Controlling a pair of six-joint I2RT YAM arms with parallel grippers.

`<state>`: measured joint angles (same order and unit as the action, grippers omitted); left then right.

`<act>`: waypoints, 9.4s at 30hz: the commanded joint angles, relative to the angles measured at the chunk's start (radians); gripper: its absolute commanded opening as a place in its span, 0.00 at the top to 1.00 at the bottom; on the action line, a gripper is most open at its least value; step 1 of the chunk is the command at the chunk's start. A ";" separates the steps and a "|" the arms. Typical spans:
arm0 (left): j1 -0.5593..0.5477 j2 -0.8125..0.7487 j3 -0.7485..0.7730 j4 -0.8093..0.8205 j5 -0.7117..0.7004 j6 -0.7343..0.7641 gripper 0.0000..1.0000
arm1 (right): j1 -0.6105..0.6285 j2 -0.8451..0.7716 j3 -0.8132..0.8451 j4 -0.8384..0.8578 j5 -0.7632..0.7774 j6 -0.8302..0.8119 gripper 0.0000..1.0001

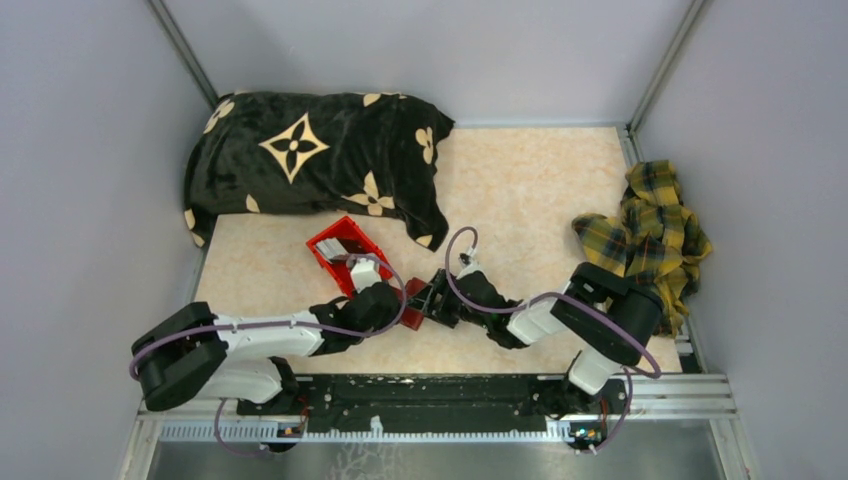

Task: Put the credit cards into the card holder
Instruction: Close the card holder at the center of the board.

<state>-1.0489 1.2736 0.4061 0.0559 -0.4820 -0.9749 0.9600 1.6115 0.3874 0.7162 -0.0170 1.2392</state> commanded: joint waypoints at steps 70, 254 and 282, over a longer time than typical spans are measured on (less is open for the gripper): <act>-0.147 -0.423 -0.016 -0.370 -0.072 -0.151 0.54 | 0.323 0.316 1.003 -1.686 0.875 -0.511 0.47; 0.006 0.383 0.331 -0.054 0.185 0.072 0.53 | -0.430 -0.223 0.301 -0.794 -0.104 -0.847 0.87; 0.004 0.385 0.321 -0.046 0.196 0.062 0.53 | -0.429 -0.292 0.294 -0.829 -0.055 -0.847 0.85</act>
<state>-1.0470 1.6196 0.7425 0.0635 -0.3134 -0.9054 0.5404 1.3544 0.6746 -0.1276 -0.0761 0.4023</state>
